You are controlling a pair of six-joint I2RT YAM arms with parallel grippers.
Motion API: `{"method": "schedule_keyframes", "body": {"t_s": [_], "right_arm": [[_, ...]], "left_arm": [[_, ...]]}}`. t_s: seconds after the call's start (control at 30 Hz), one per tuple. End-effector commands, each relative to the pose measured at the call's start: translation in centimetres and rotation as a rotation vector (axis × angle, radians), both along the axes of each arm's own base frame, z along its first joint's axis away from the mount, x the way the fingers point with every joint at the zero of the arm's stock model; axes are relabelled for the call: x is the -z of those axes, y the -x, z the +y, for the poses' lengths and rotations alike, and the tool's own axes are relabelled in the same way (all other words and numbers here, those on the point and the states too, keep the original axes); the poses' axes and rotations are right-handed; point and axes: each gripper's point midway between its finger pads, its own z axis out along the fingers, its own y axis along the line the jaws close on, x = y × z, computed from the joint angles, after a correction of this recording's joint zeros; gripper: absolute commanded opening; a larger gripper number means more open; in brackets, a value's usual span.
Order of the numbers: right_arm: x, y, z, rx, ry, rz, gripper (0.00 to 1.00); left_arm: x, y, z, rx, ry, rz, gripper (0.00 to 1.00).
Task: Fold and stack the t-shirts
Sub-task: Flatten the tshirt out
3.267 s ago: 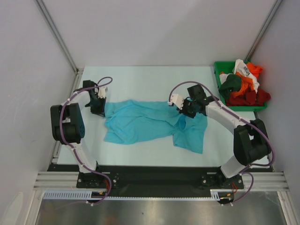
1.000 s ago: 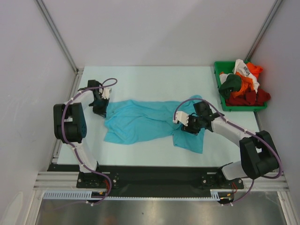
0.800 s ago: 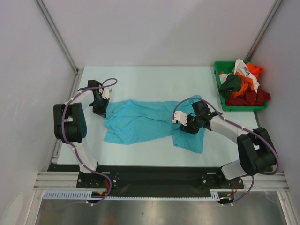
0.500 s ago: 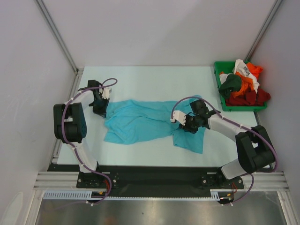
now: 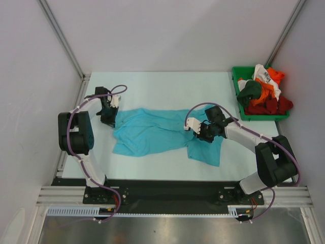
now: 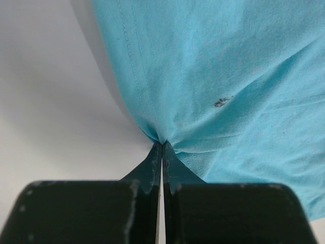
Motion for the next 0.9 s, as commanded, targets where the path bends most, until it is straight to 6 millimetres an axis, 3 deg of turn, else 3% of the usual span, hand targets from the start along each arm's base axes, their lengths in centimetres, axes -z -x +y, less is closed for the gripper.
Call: {"method": "schedule_keyframes", "body": {"t_s": [0.0, 0.13, 0.27, 0.4, 0.6, 0.7, 0.8, 0.87], "right_arm": [[-2.0, -1.1, 0.5, 0.024, -0.018, -0.033, 0.00], [-3.8, -2.3, 0.4, 0.059, -0.025, -0.084, 0.00], [-8.2, -5.4, 0.0, 0.143, -0.059, -0.217, 0.00], [-11.8, -8.3, -1.6, 0.264, -0.076, -0.287, 0.00], [-16.5, -12.9, -6.0, 0.457, -0.078, -0.403, 0.00], [-19.8, -14.3, -7.1, 0.472, -0.074, -0.505, 0.00], [-22.1, -14.4, -7.6, 0.472, -0.079, -0.559, 0.00], [-23.3, -14.3, -7.7, 0.473, -0.087, -0.588, 0.00]], "left_arm": [[-1.2, -1.4, -0.5, 0.027, 0.014, -0.054, 0.01], [-1.5, -1.7, -0.6, 0.032, 0.018, -0.064, 0.00], [-2.8, -2.4, -0.9, 0.044, 0.024, -0.098, 0.00], [-4.7, -3.5, -1.0, 0.065, 0.021, -0.150, 0.00], [-9.0, -5.4, -1.6, 0.115, 0.007, -0.274, 0.00], [-11.0, -5.5, -2.2, 0.135, 0.007, -0.304, 0.00], [-13.3, -5.2, -2.5, 0.128, 0.022, -0.329, 0.00], [-13.8, -4.7, -4.2, 0.173, 0.028, -0.322, 0.00]]}}
